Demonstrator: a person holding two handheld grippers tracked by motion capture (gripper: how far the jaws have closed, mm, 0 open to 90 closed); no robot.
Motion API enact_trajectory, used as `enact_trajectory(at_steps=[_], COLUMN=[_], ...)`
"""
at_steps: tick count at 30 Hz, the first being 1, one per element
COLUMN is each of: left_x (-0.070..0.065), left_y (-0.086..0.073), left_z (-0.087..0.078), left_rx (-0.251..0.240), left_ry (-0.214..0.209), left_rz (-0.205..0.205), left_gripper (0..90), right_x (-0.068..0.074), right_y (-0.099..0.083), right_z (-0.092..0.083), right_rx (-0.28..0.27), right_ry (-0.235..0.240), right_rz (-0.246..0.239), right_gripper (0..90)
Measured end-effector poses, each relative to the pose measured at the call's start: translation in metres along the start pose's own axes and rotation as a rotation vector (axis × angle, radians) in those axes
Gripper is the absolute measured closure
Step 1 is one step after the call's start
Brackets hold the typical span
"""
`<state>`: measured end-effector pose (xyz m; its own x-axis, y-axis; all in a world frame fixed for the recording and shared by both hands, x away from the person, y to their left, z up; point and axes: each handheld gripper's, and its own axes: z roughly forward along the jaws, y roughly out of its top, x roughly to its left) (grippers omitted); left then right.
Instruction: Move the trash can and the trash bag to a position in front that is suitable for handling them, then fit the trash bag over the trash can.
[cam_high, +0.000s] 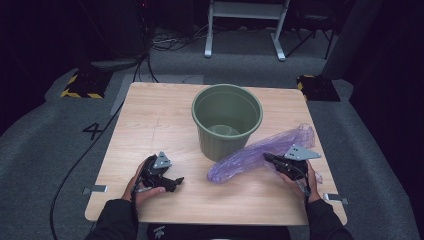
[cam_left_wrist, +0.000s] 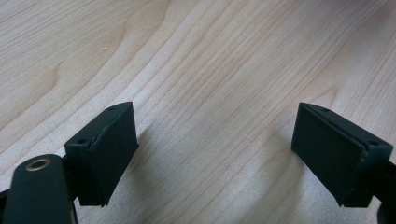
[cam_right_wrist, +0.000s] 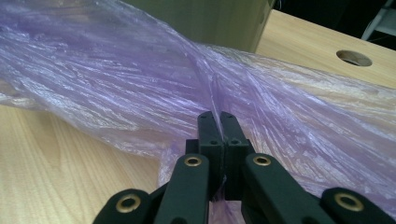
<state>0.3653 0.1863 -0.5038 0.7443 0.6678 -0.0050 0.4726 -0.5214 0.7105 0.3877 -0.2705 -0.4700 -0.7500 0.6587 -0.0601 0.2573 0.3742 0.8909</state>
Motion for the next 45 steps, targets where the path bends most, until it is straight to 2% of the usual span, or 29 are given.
enact_trajectory(at_steps=[20,26,39,45], left_x=[0.001,0.001,0.001,0.001], left_y=[0.002,0.002,0.004,0.004], left_z=[0.002,0.003,0.004,0.004], left_rx=[0.001,0.004,0.005,0.006], left_ry=[-0.007,-0.006,-0.004,-0.005], left_rz=[0.005,0.006,0.006,0.006], left_gripper=[12.1,11.9,11.1,11.0], right_x=[-0.005,-0.006,-0.004,0.001], right_y=[0.005,0.010,0.021,0.029], right_z=[-0.017,-0.024,-0.033,-0.037], right_rx=[-0.051,-0.084,-0.153,-0.173], right_ry=[-0.030,-0.044,-0.044,-0.055], right_rz=[0.021,0.020,0.021,-0.006], right_gripper=[90.0,90.0,90.0,90.0])
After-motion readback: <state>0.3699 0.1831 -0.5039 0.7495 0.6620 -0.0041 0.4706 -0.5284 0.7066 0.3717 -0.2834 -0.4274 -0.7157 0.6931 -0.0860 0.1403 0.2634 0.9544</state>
